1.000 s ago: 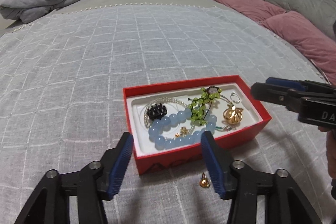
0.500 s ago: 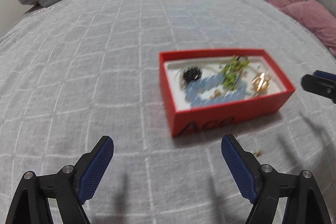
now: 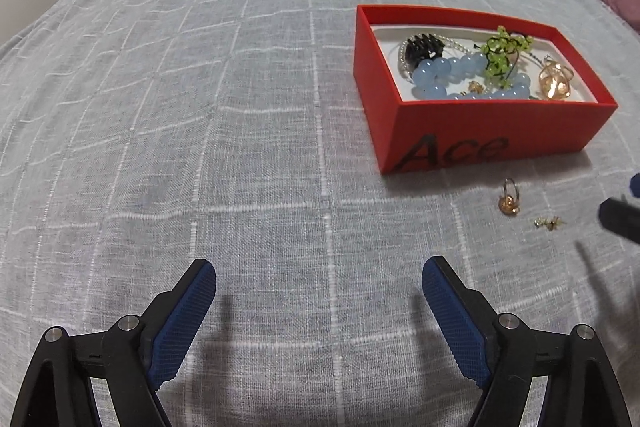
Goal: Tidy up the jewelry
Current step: 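Withdraw both tools from the box toward the last gold earrings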
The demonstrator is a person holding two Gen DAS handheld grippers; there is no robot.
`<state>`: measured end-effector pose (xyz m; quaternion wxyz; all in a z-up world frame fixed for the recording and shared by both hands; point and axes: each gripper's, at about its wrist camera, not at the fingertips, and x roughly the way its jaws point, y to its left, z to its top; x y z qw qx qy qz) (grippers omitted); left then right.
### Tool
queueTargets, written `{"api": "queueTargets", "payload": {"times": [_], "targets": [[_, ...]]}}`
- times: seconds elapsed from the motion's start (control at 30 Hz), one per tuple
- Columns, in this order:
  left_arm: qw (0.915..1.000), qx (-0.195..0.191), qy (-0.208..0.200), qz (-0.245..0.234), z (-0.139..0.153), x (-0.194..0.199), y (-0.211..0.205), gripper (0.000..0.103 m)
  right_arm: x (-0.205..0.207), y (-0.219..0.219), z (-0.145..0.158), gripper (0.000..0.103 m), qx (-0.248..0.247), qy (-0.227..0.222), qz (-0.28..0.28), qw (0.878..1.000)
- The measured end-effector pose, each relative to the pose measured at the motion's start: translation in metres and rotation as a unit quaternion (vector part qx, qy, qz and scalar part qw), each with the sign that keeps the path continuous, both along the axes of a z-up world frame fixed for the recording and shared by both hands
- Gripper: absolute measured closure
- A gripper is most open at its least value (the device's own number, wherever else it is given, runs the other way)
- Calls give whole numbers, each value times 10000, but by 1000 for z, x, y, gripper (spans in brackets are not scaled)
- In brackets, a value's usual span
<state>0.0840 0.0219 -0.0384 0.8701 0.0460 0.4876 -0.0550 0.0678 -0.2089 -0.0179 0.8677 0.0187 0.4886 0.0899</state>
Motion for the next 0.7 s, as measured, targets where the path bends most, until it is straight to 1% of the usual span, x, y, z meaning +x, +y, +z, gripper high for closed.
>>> {"api": "queueTargets", "payload": {"times": [0.13, 0.27, 0.4, 0.53, 0.63, 0.7], "targets": [[10000, 6, -11, -51, 0, -4, 1, 15, -4, 14, -9, 27, 9, 13, 85, 10000], [9999, -10, -33, -101, -1, -7, 0, 15, -8, 28, -13, 27, 52, -35, 279, 9996], [9999, -12, -41, -144, -1, -9, -1, 15, -8, 42, -20, 29, 46, 7, 472, 9989], [9998, -55, -56, -192, -1, -8, -3, 15, -9, 52, -24, 50, -121, -105, 648, 9978], [9997, -63, -36, -216, -2, -7, -4, 15, -8, 58, -25, 59, -49, -202, 803, 9966], [9997, -73, -32, -240, -2, -8, -5, 15, -8, 60, -27, 62, 4, -249, 914, 9955]]}}
